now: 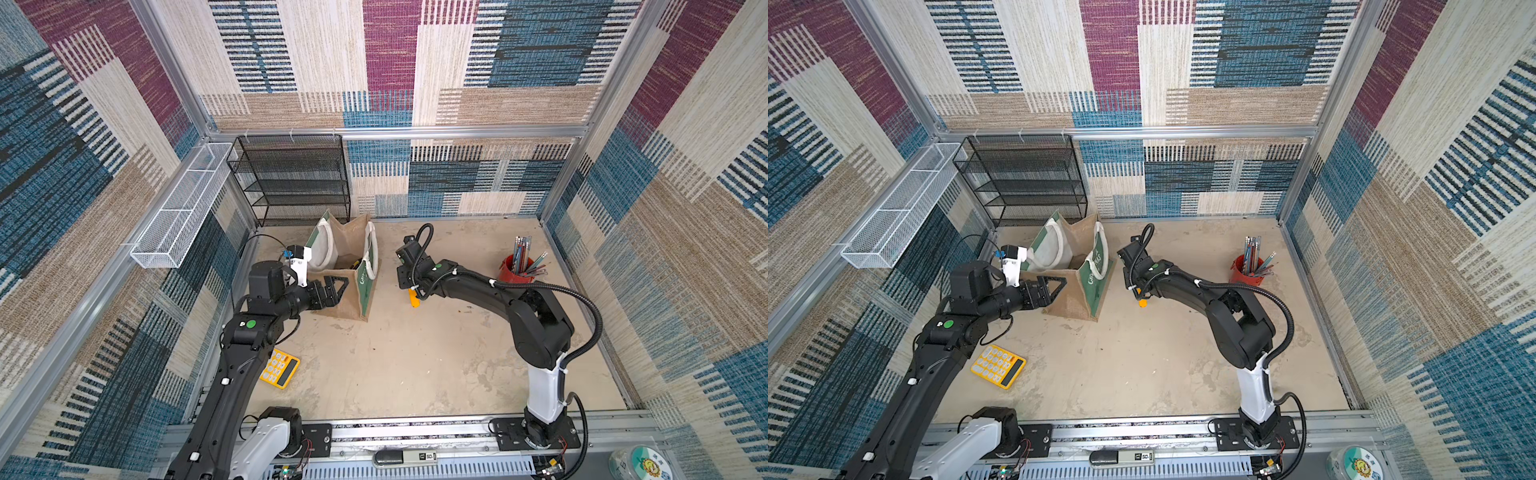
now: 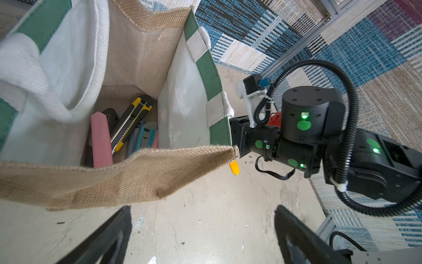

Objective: Place the art knife into the pouch
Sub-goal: Pick up the utility knife at the center of the board, then place the utility knife in the pouch.

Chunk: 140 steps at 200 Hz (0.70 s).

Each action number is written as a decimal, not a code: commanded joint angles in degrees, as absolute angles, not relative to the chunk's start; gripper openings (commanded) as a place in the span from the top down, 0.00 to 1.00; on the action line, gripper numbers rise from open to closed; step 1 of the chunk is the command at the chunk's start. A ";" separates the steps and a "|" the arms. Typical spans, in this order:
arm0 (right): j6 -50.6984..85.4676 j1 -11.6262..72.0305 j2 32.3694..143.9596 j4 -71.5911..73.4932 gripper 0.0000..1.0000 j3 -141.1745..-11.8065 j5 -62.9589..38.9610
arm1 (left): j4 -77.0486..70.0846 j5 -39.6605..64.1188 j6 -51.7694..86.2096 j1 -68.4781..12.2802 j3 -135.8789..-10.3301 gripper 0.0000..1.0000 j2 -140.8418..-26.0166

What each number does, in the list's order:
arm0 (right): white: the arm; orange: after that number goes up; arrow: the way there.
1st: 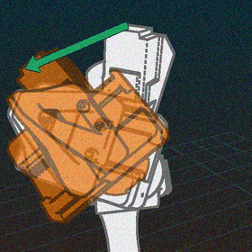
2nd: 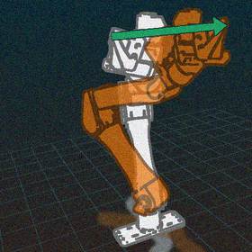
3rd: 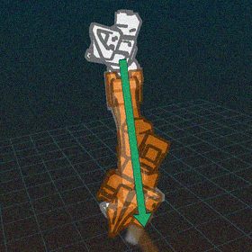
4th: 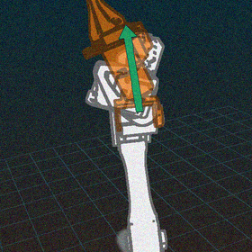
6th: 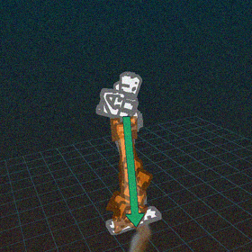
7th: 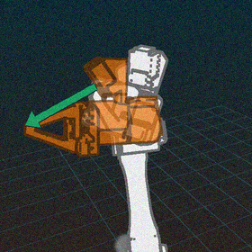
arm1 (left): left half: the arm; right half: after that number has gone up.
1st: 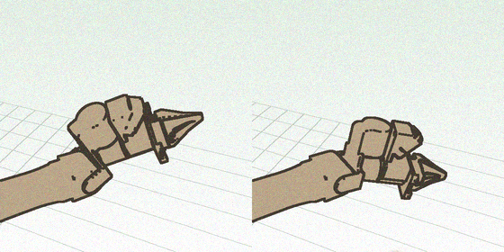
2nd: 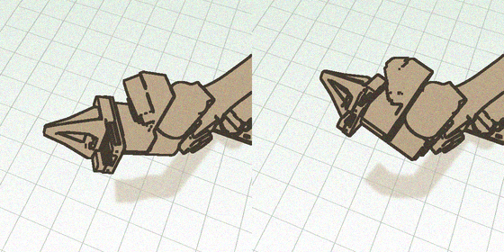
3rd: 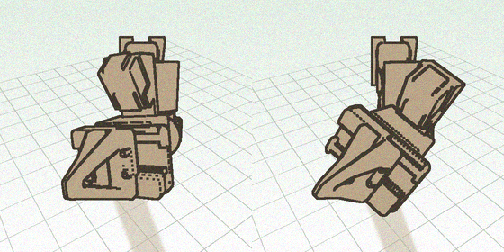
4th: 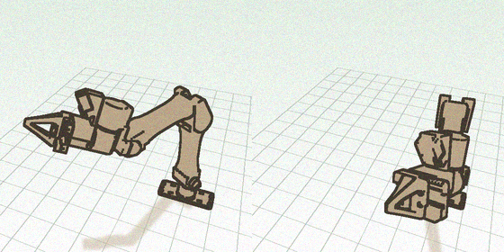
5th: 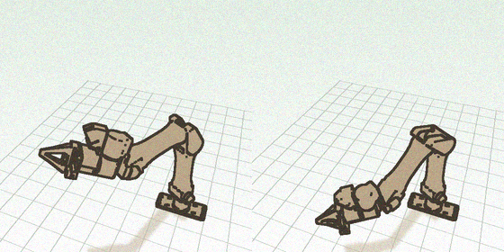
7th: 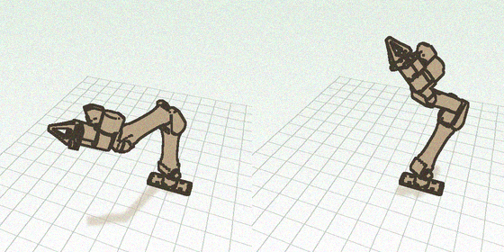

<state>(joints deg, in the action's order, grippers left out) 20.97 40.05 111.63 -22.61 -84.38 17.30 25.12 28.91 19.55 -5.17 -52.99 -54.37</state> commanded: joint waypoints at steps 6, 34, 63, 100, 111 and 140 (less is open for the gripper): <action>21.60 40.08 107.63 -21.91 0.73 -83.16 19.56 | 23.99 29.74 19.12 -5.12 -53.22 0.02 -54.47; 21.80 40.25 103.27 -21.20 0.74 -81.48 19.25 | 23.68 30.03 19.25 -5.10 -53.20 0.02 -54.33; 21.58 40.52 99.59 -20.83 0.73 -80.72 19.06 | 23.94 29.78 19.08 -5.10 -53.26 0.02 -53.62; 20.62 41.57 96.65 -20.54 0.72 -81.84 18.26 | 23.80 29.72 19.15 -5.10 -53.23 0.01 -53.33; 20.31 41.87 96.18 -20.82 0.72 -82.69 18.38 | 23.74 29.72 19.16 -5.12 -53.18 0.02 -53.26; 19.06 42.58 95.32 -19.83 0.72 -85.38 17.45 | 23.65 29.69 19.25 -5.10 -53.09 0.02 -53.21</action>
<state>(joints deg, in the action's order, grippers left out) 20.45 42.04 96.27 -22.20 -83.33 18.35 25.12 28.91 19.55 -5.17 -52.99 -53.45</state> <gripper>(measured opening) 0.365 0.985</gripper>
